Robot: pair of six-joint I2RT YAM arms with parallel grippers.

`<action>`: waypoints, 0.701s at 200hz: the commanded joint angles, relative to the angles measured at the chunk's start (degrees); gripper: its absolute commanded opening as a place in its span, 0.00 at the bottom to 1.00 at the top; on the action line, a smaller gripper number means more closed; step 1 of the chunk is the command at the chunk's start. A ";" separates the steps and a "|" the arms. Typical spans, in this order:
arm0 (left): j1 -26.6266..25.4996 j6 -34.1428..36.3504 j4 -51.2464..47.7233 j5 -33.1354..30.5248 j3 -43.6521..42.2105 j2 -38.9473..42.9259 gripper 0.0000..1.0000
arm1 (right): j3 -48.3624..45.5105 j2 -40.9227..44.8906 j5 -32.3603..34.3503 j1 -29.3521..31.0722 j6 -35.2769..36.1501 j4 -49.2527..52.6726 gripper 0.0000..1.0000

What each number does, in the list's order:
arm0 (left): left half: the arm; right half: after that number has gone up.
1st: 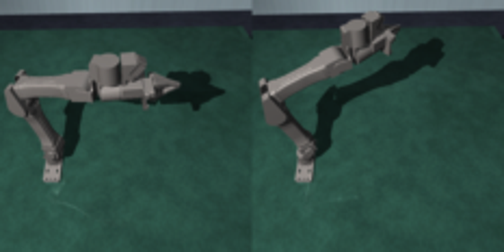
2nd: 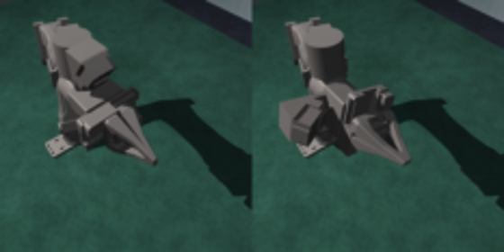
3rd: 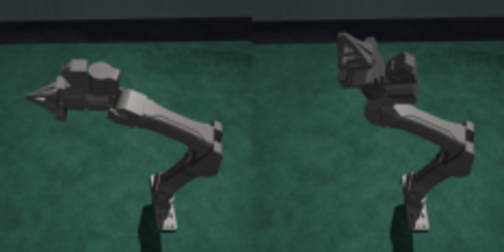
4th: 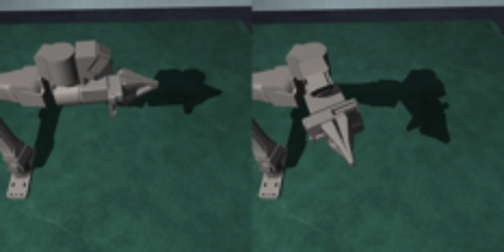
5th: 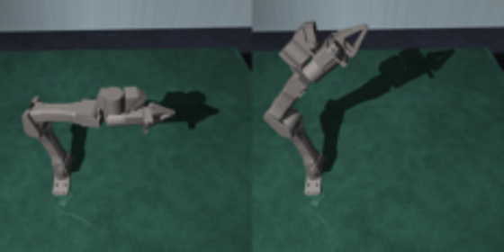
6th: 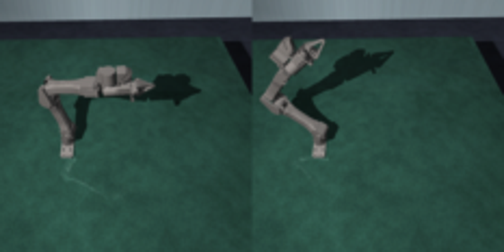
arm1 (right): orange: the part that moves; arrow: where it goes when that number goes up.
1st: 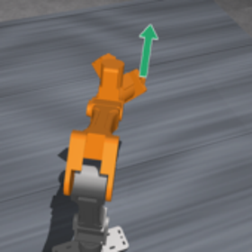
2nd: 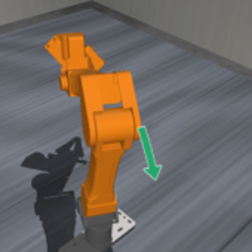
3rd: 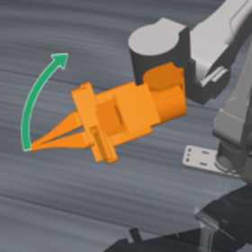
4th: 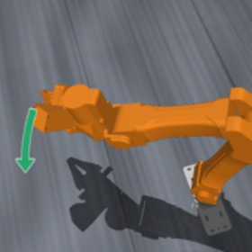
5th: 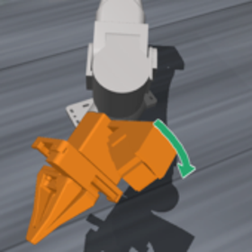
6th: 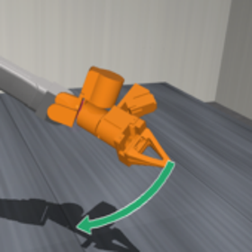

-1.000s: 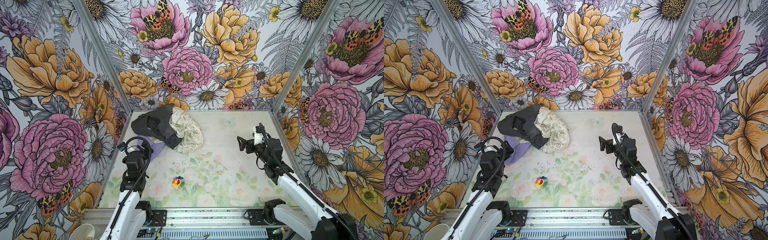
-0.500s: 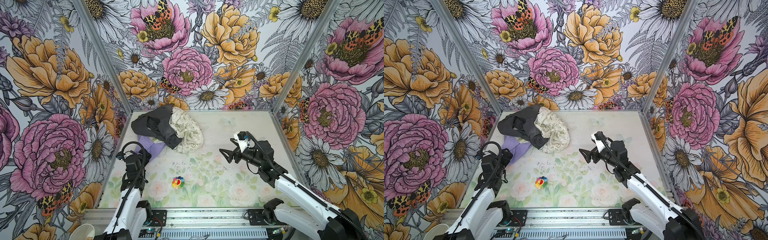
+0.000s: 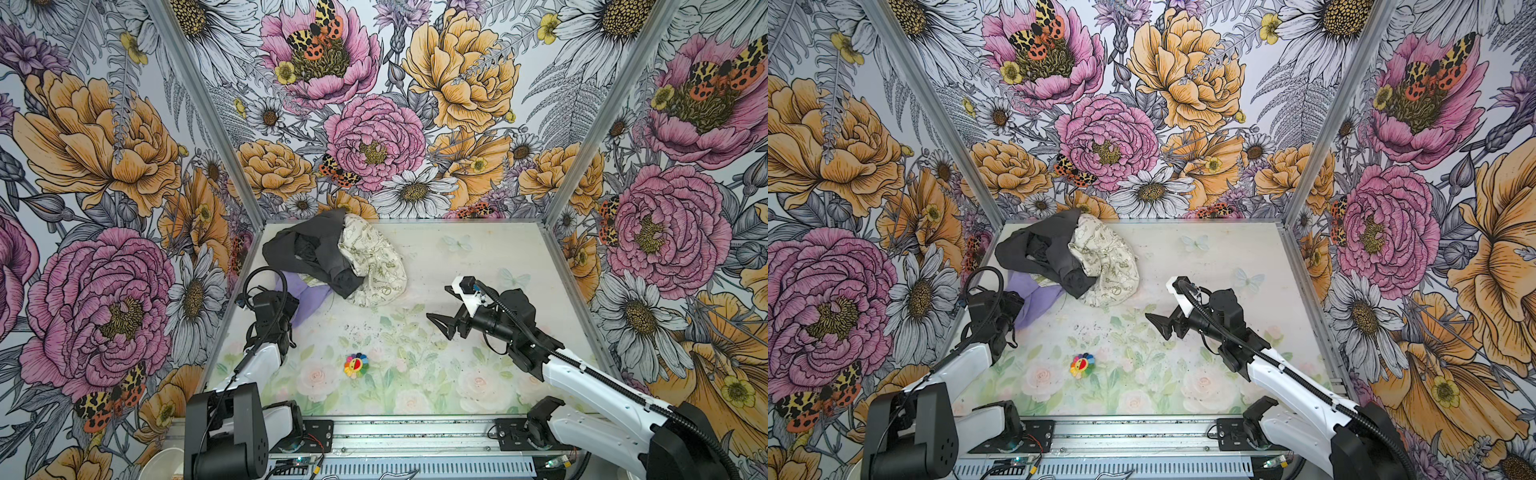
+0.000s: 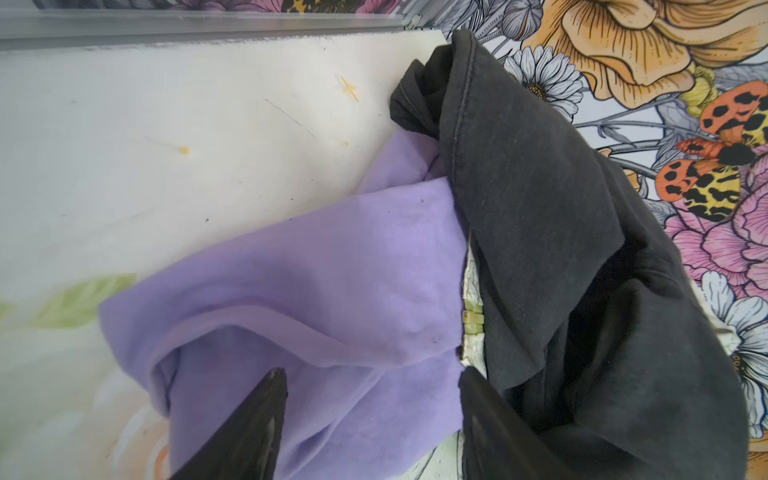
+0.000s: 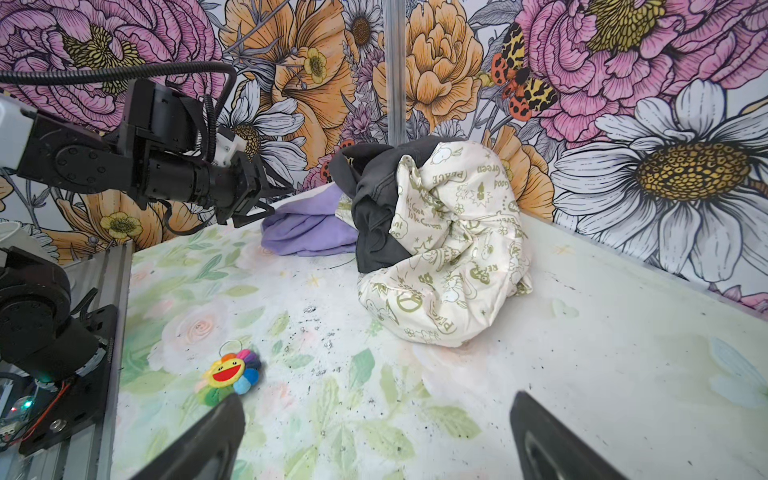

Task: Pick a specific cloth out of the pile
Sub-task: 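Lower the left gripper onto the lavender shirt while the right arm moves inward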

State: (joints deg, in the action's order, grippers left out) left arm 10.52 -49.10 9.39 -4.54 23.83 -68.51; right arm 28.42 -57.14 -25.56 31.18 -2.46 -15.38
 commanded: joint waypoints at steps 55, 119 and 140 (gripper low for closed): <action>0.90 -0.89 5.11 1.61 4.84 -10.81 0.43 | -0.83 -0.45 1.51 0.48 1.16 -2.47 0.99; 1.14 2.38 6.36 0.14 7.23 -13.07 0.00 | -1.09 -0.40 2.35 0.48 1.49 -2.47 0.99; 1.12 3.60 6.31 -0.36 6.81 -9.78 0.00 | -1.18 -0.25 2.57 0.45 1.57 -2.62 0.99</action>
State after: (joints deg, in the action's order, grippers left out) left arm 11.18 -47.83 13.56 -3.57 29.80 -82.11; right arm 28.01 -57.14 -23.81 31.22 -1.80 -16.19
